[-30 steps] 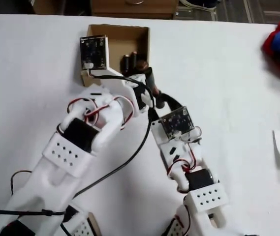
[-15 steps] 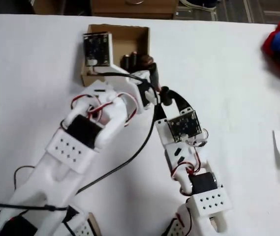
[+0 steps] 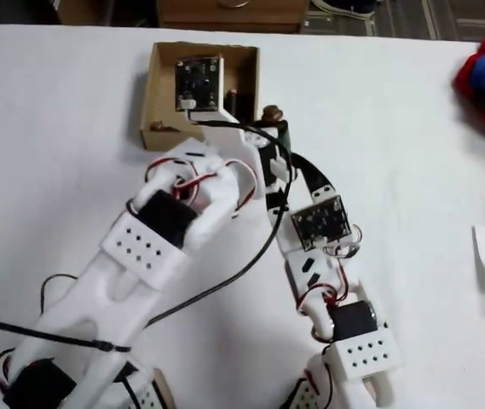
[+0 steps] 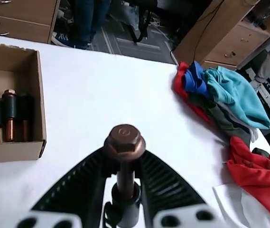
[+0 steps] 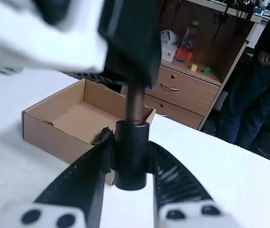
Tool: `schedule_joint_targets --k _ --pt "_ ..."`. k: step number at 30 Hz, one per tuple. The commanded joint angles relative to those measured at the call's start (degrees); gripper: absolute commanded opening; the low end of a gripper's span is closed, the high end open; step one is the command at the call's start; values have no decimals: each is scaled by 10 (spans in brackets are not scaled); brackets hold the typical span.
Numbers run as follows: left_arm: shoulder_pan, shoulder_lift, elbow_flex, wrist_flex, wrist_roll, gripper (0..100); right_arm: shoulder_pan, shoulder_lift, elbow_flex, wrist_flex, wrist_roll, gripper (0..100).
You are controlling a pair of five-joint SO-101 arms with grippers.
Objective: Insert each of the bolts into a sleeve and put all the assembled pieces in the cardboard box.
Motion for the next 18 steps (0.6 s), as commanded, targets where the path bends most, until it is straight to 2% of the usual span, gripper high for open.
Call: schedule_joint_targets --k 1,3,8,15,18 --pt "11 -2 -14 28 -3 24 4 -14 -11 -5 4 23" --pt "22 -2 -14 55 -14 24 4 -14 -11 -5 4 23" --pt "58 -3 -15 100 -99 36 4 -14 -11 -5 4 23" --pt "56 -7 -18 171 -103 260 4 -14 -11 -5 4 23" --pt "55 -8 -21 185 -104 294 4 -14 -11 -3 5 23"
